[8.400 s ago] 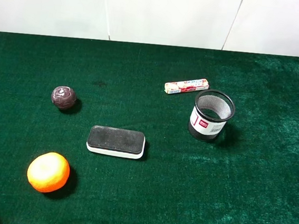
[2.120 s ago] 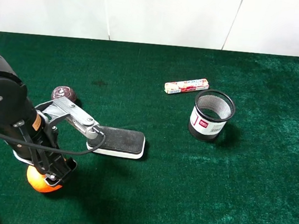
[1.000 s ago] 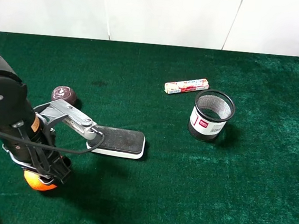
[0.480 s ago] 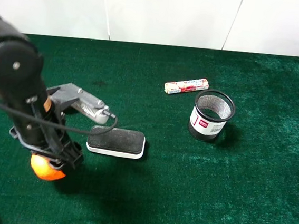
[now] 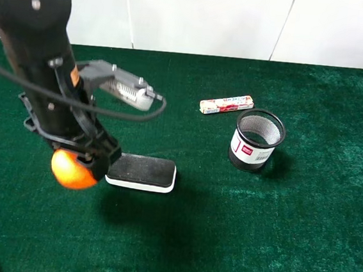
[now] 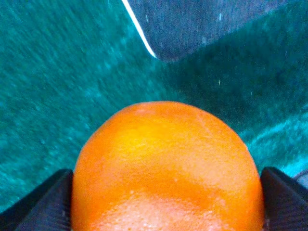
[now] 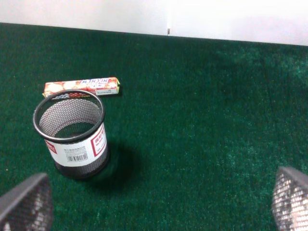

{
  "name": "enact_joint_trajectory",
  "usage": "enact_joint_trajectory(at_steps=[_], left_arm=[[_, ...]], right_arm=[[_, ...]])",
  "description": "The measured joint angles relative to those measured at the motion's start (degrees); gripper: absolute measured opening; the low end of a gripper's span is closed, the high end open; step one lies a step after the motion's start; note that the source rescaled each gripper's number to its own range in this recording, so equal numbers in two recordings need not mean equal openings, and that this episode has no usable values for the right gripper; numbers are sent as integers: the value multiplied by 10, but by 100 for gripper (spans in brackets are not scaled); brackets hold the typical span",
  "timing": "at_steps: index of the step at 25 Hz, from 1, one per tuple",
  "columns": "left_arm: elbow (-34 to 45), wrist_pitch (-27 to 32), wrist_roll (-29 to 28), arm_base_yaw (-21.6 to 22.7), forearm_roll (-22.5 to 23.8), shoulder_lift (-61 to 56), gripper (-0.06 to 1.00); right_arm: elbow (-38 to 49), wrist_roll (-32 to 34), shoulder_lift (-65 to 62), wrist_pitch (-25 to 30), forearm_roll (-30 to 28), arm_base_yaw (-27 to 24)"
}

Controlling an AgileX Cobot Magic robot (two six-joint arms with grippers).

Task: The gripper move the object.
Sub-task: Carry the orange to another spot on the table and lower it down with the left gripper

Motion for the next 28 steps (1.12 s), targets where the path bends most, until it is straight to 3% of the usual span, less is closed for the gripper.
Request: enact_joint_trajectory(at_steps=[7, 19, 24, 28], left_arm=[[-152, 57, 1, 31, 62, 79, 0], [-526, 133, 51, 44, 131, 306, 0], [-636, 138, 71, 50, 143, 377, 0], [-674, 107, 81, 59, 143, 418, 0]], right_arm=[[0, 0, 0, 0, 1, 0], [0, 0, 0, 0, 1, 0], [0, 0, 0, 0, 1, 0], [0, 0, 0, 0, 1, 0]])
